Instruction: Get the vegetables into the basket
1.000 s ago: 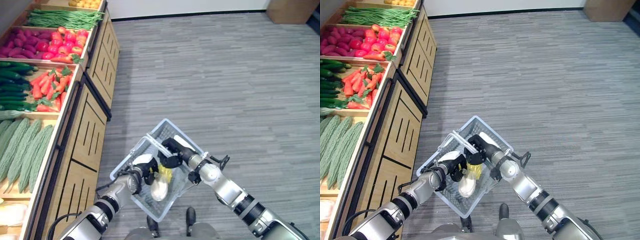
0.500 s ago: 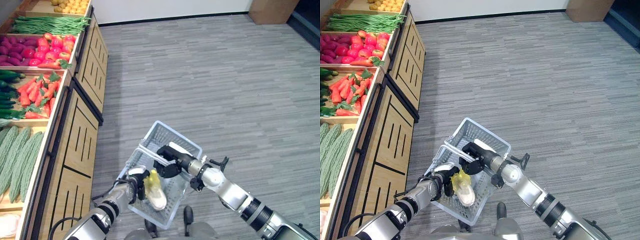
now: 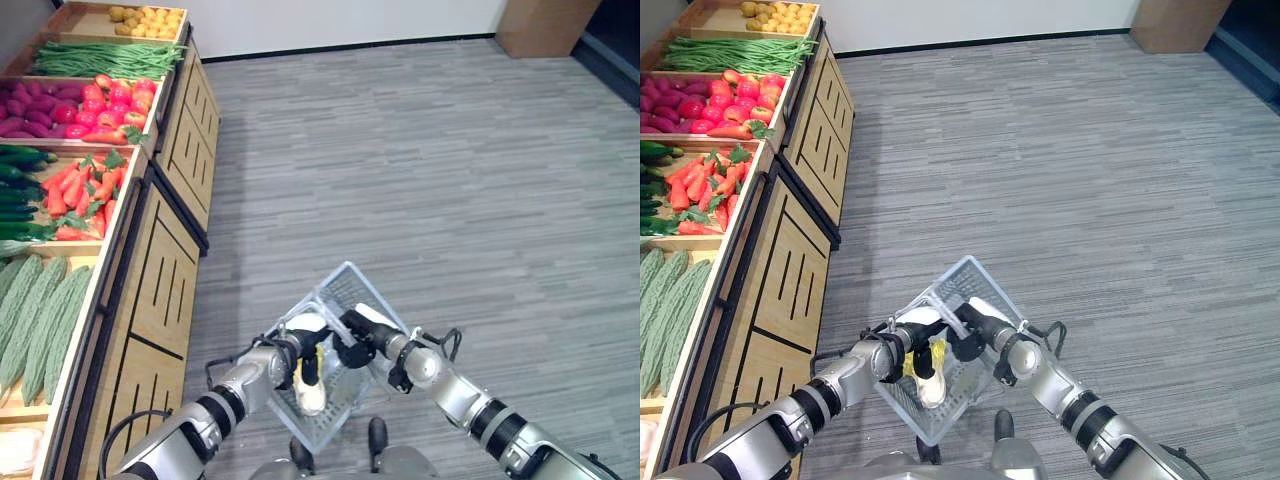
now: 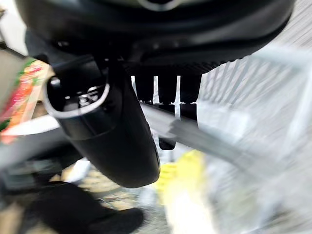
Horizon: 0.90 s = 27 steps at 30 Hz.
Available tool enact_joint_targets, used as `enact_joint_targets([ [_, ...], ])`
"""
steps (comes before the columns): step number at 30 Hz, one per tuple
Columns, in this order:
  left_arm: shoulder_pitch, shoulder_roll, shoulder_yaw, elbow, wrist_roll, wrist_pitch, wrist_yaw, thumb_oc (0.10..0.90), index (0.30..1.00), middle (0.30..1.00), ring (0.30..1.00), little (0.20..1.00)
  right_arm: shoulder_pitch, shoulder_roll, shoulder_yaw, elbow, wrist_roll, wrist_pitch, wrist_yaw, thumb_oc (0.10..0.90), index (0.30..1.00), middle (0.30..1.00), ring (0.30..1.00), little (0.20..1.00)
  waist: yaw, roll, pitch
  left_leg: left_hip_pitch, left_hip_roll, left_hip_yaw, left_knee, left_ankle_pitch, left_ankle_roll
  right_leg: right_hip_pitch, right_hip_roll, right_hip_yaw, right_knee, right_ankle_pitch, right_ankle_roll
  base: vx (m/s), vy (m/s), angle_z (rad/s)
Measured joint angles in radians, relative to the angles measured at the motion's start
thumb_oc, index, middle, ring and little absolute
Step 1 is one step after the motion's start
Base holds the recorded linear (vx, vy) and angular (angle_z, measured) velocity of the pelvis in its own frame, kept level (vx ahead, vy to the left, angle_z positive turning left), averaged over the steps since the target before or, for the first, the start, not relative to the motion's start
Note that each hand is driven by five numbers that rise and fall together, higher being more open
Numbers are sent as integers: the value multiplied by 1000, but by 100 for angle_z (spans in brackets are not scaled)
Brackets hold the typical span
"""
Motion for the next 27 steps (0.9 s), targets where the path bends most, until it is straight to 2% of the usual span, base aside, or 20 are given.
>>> enact_joint_targets([
  [4,5,16,0,-25,-21,-2,-9,900,1000,1000,1000,1000,0,-4,-28,93,-13,5,-19,400,300,300,300,300,2,33,-21,1,-1,-9,0,0,0,5,0,-8,0,-3,0,4,-6,5],
  [8,7,23,2,-20,-24,-1,-13,900,1000,1000,1000,1000,2,-13,-38,139,-42,12,-25,400,300,300,300,300,6,36,-23,2,1,-10,0,0,0,6,1,-8,0,-3,-1,0,0,0],
  [9,32,23,45,-18,-56,-9,-13,900,1000,1000,1000,1000,11,-13,-78,175,-43,11,-37,400,300,300,300,300,7,37,-23,4,1,-10,0,0,0,8,1,-8,0,-4,-1,0,0,0],
  [12,47,49,57,-17,-75,-5,-14,900,1000,1000,1000,1000,25,-44,-107,204,-49,25,-50,400,300,300,300,300,9,37,-23,6,1,-11,0,0,0,10,1,-9,-2,-4,-1,0,0,0],
  [14,74,78,96,-19,-89,-6,-15,900,1000,1000,1000,1000,54,-65,-170,217,-69,29,-59,400,300,300,300,300,13,37,-23,6,1,-13,-1,0,0,11,1,-10,-5,-5,-2,0,0,0],
  [16,117,102,159,-20,-114,-1,-14,900,1000,1000,1000,1000,90,-88,-239,228,-72,39,-77,400,300,300,300,300,15,38,-24,6,1,-17,-1,0,0,13,1,-14,-5,-8,-3,25,-5,5],
  [17,160,110,225,8,-150,-7,-12,900,1000,1000,1000,1000,120,-107,-284,230,-72,39,-79,400,300,300,300,300,16,38,-24,7,2,-19,-1,0,0,14,2,-14,-5,-9,-2,27,-9,4],
  [19,188,113,261,41,-174,12,-5,900,1000,1000,1000,1000,140,-120,-308,238,-72,42,-90,400,300,300,300,300,15,38,-24,7,2,-21,-1,0,0,14,2,-16,-5,-10,-3,0,0,0],
  [23,270,76,431,265,-295,13,31,900,1000,1000,1000,1000,202,-117,-403,283,-71,8,-110,400,300,300,300,300,17,39,-25,7,2,-27,-1,-3,-1,14,2,-19,-5,-17,-1,17,-8,5],
  [24,280,64,460,297,-317,19,44,900,1000,1000,1000,1000,208,-113,-411,298,-71,9,-115,400,300,300,300,300,18,39,-25,8,2,-27,-1,-3,-2,14,2,-20,-5,-18,-2,18,-17,4],
  [25,295,56,478,367,-352,53,67,900,1000,1000,1000,1000,216,-111,-412,336,-70,16,-117,400,300,300,300,300,24,38,-24,4,2,-27,-1,-3,-2,11,3,-20,-5,-19,-2,0,0,0],
  [27,321,19,583,450,-396,43,100,900,1000,1000,1000,1000,229,-99,-420,371,-69,9,-124,400,300,300,300,300,25,36,-25,4,2,-27,-1,-4,-3,11,2,-20,-5,-19,-2,0,0,0],
])
